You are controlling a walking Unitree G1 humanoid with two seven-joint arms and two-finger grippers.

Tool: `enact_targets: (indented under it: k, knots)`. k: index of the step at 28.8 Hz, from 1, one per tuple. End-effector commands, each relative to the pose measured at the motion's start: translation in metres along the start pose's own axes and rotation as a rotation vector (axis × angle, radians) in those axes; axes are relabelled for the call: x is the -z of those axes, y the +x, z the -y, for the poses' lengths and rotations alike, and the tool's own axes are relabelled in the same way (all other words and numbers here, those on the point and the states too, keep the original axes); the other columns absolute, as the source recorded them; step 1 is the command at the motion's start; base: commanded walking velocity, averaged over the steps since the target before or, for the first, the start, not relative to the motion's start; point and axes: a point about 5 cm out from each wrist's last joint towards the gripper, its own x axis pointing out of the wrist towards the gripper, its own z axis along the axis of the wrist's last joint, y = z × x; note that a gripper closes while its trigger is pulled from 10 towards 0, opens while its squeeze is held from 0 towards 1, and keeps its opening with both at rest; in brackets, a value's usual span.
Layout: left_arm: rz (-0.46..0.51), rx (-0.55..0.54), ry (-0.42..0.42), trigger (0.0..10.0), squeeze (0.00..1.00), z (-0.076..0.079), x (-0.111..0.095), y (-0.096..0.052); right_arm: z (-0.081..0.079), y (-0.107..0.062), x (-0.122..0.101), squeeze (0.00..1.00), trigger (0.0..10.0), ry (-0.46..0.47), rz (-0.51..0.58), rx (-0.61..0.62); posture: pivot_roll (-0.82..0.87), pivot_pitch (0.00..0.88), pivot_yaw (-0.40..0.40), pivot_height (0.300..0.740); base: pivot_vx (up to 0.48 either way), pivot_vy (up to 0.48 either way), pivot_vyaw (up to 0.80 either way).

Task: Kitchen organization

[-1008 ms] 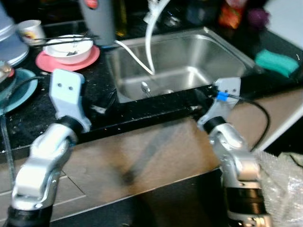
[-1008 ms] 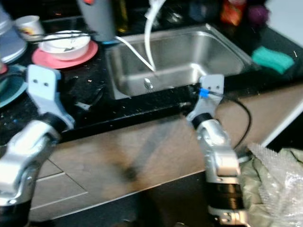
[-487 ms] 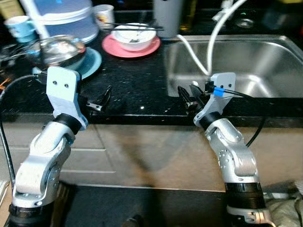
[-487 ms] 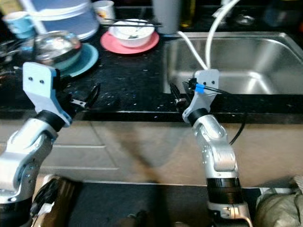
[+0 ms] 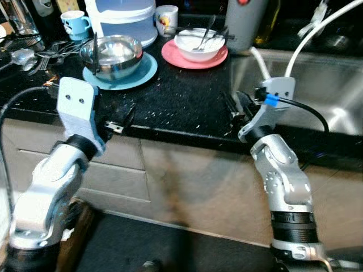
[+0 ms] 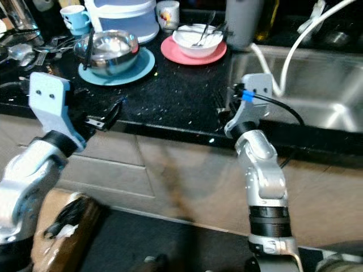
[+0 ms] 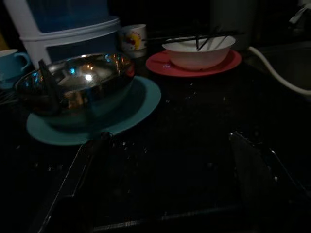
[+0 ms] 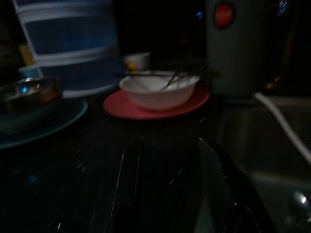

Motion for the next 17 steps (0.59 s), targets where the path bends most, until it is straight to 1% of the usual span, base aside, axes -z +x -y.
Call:
enact_targets:
  k: [1,3,12,17]
  knots:
    - [-0.023,-0.009,-0.004,10.0,0.00,-0.006,0.003,0.001,0.003,0.004,-0.002,0.00,10.0,-0.008,0.003,0.023,0.06,0.114,-0.019,0.740,0.000,0.000,0.00]
    - [-0.018,-0.006,-0.011,10.0,0.00,-0.006,0.001,0.003,0.005,0.006,-0.004,0.00,10.0,0.000,-0.004,0.039,0.06,0.114,-0.017,0.740,0.000,0.000,0.00]
    - [-0.023,-0.013,-0.030,10.0,0.00,-0.008,-0.001,0.009,0.008,0.007,-0.002,0.00,10.0,-0.003,-0.018,0.068,0.06,0.114,-0.012,0.740,0.000,0.000,-0.80]
    - [-0.038,-0.013,-0.047,10.0,0.00,-0.007,0.000,0.011,0.011,0.007,-0.001,0.00,10.0,-0.005,-0.010,0.101,0.06,0.112,-0.009,0.740,0.000,0.000,0.00]
